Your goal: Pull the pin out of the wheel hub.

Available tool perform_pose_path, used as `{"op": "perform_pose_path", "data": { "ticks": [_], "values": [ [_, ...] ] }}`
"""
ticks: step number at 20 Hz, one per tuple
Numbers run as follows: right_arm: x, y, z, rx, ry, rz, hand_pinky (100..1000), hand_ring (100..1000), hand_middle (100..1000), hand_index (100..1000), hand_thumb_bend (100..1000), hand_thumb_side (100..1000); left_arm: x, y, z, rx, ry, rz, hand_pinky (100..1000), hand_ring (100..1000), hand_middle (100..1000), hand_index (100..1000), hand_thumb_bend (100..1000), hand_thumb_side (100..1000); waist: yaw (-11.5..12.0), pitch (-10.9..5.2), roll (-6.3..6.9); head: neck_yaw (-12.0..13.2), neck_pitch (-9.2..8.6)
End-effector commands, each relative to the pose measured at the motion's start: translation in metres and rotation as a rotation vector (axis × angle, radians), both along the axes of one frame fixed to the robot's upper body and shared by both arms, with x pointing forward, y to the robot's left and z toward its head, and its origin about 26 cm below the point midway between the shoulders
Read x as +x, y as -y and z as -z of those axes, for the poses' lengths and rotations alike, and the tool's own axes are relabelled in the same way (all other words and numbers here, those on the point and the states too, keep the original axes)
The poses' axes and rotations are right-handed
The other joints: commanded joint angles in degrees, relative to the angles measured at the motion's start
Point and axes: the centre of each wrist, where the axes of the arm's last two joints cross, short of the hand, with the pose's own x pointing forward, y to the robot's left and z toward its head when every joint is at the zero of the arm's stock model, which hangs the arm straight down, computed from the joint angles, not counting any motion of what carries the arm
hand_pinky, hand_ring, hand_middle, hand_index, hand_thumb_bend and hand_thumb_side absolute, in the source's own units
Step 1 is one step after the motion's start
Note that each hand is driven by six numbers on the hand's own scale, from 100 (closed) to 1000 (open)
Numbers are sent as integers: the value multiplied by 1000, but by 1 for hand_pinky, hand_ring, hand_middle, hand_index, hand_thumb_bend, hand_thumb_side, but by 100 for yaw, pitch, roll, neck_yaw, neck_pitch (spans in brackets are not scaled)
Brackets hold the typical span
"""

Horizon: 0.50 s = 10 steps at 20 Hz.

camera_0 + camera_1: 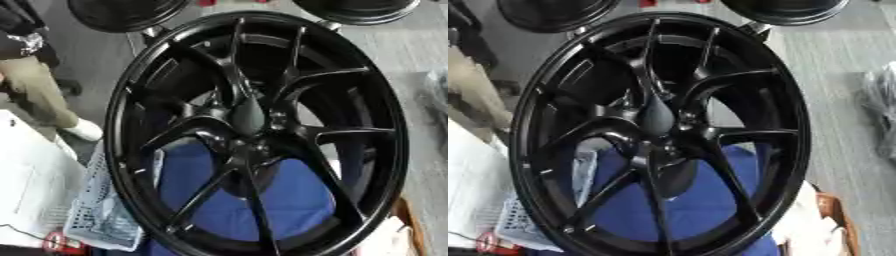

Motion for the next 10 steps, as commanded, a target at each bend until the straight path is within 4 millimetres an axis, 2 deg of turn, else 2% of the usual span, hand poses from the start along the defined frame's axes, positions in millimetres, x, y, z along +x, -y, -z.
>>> {"op": "perform_pose_path", "data": {
  "ticks": [1, 5, 10],
  "values": [
    [-4, 1, -8, -20, 29, 7, 722, 687, 723, 733, 100, 451, -14, 8, -25, -48, 128, 47, 804, 695, 614, 716, 215, 572, 10, -108, -7, 8, -38],
    [-4, 2, -9, -25, 34, 9, 721, 686, 723, 733, 100, 446, -30, 26, -34, -183, 281, 237, 781, 632, 559, 681, 122, 594, 13, -109, -24, -10, -27],
    [-4, 2, -12, -37, 48, 9, 721, 687, 723, 733, 100, 438, -51, 47, -30, -343, 452, 447, 781, 626, 553, 670, 132, 583, 21, -105, -46, -22, -30]
  ]
}}
